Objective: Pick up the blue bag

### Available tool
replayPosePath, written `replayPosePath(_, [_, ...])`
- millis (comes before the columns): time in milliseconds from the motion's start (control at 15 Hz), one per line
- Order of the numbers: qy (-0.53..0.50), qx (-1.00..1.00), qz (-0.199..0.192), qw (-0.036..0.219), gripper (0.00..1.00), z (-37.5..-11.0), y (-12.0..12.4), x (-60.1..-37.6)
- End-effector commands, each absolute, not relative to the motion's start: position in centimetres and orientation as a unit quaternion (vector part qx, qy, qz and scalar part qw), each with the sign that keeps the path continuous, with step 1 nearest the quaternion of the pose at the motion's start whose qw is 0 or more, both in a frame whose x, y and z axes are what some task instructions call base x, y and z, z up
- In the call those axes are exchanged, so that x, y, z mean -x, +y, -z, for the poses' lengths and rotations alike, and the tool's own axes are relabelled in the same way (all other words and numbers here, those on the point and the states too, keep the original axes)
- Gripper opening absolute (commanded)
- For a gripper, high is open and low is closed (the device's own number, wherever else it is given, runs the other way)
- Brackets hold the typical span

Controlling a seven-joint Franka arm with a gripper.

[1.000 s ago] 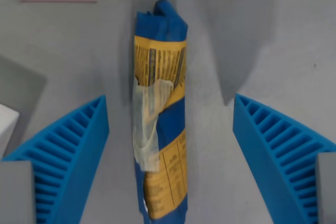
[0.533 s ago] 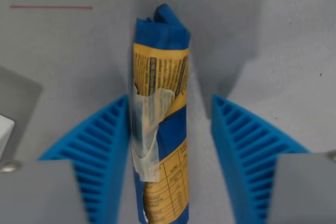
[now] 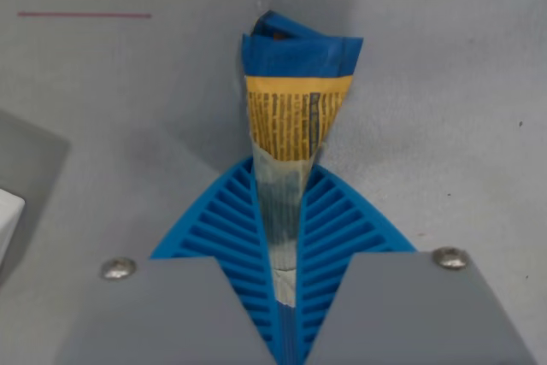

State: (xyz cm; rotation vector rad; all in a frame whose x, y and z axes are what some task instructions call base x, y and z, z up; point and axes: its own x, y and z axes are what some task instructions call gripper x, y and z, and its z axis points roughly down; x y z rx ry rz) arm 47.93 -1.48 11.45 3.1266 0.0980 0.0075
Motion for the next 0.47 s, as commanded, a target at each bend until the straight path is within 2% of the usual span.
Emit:
replayPosePath(67, [0.04, -0.998, -0.047, -0.029, 0.0, -11.6, -1.5, -47.4])
replayPosePath(467, [0.042, -0.998, -0.036, -0.029, 0.0, -14.5, -1.9, -46.5])
